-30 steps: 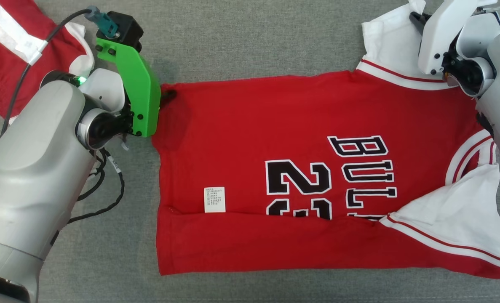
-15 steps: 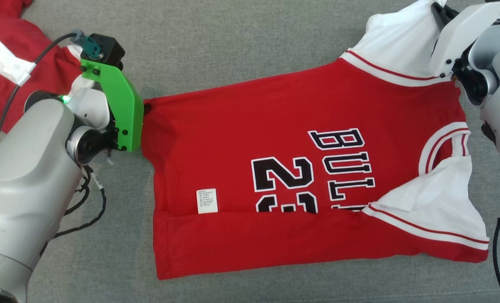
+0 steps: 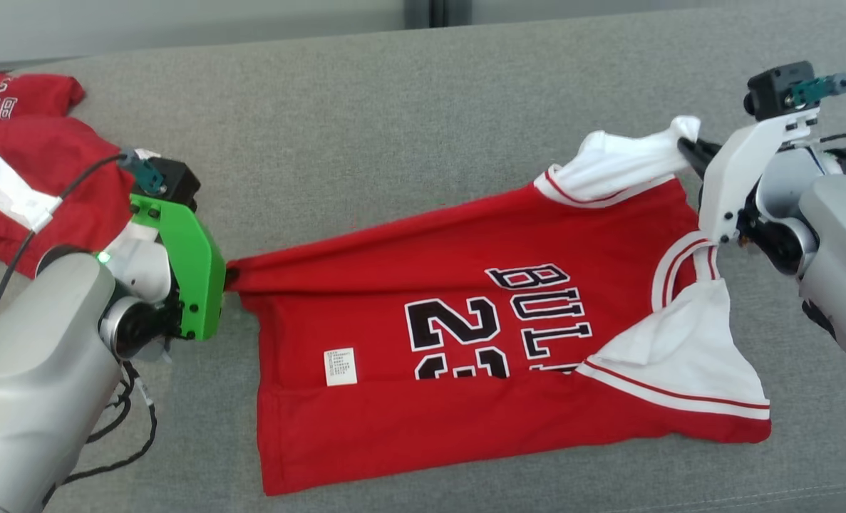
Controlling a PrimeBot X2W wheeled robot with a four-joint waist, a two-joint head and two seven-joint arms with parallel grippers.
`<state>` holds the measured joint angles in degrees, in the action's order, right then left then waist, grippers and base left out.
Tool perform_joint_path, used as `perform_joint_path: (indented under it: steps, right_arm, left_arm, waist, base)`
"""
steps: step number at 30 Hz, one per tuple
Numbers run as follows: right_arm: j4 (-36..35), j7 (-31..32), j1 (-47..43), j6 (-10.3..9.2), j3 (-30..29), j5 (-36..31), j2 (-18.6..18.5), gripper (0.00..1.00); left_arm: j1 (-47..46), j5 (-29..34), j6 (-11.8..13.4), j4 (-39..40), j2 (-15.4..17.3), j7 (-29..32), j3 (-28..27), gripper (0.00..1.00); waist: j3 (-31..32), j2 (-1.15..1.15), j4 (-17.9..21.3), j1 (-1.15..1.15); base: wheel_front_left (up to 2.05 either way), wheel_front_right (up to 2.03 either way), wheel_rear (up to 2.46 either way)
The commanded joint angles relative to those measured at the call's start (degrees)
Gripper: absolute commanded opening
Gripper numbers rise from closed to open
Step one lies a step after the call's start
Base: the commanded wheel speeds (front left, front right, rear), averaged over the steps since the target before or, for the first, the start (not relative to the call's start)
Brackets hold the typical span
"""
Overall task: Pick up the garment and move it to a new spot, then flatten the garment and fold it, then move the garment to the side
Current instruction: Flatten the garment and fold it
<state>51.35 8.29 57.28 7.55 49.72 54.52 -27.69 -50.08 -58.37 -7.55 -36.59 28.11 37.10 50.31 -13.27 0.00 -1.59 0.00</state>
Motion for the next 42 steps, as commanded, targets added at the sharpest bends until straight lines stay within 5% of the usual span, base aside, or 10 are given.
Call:
perform_joint_path:
  steps: [1,11,25,26,27,28,29,30,37,42]
  right_arm:
    - [-1.63,1.01,-1.58,-0.12,0.93,1.00,-1.23,0.00]
    - [-11.00,9.68,-8.29,-0.12,6.94,7.34,-7.96,0.00]
    - [-12.54,17.16,-12.90,-0.11,11.15,12.97,-10.26,0.00]
    - [-12.47,17.43,-13.05,-0.11,11.39,13.16,-10.15,0.26]
    - [-12.35,17.78,-13.24,-0.11,11.61,13.44,-10.05,0.47]
    - [-12.21,17.95,-13.51,-0.11,11.79,13.73,-9.93,0.97]
    - [-12.08,18.66,-13.99,-0.11,12.05,14.19,-9.74,1.00]
    - [-12.07,19.17,-14.26,-0.11,12.24,14.60,-9.64,1.00]
    - [-14.78,19.37,-14.93,-0.11,11.71,17.72,-11.17,1.00]
    - [-22.69,10.24,-17.42,-0.10,7.39,21.71,-14.40,1.00]
  left_arm:
    - [1.64,-0.43,0.15,0.26,1.17,0.31,0.54,0.00]
    - [7.63,-4.07,0.16,6.61,5.49,6.73,3.88,0.00]
    - [12.65,-9.01,3.53,15.13,6.80,14.02,4.95,0.00]
    - [13.00,-9.12,3.65,15.29,6.74,13.98,5.01,0.00]
    - [13.43,-9.25,3.74,15.44,6.62,13.91,5.13,0.14]
    - [13.79,-9.48,3.83,15.56,6.54,13.93,5.19,0.50]
    - [14.15,-9.75,3.89,15.68,6.52,14.11,5.26,0.91]
    - [14.32,-9.89,3.93,15.82,6.60,14.10,5.26,1.00]
    - [13.54,-9.28,4.32,17.35,8.62,11.52,3.55,1.00]
    - [13.56,-9.28,3.67,20.42,10.05,2.51,-1.38,1.00]
  waist:
    - [4.15,0.00,2.06,0.00]
    - [8.21,0.00,3.73,0.00]
    - [9.25,0.00,3.35,0.00]
    - [9.24,0.00,3.36,0.00]
    - [9.25,0.00,3.36,0.00]
    - [9.30,0.00,3.38,0.00]
    - [9.37,0.00,3.39,0.00]
    - [9.43,0.00,3.40,0.00]
    - [10.54,0.00,3.07,0.00]
    - [12.49,0.00,2.33,0.00]
  base:
    - [0.00,0.00,0.00]
    - [0.00,0.00,0.00]
    - [0.00,0.00,0.00]
    - [0.00,0.00,0.00]
    - [0.00,0.00,0.00]
    - [0.00,0.00,0.00]
    - [0.00,0.00,0.00]
    - [0.00,0.00,0.00]
    - [0.00,0.00,0.00]
    - [0.00,0.00,0.00]
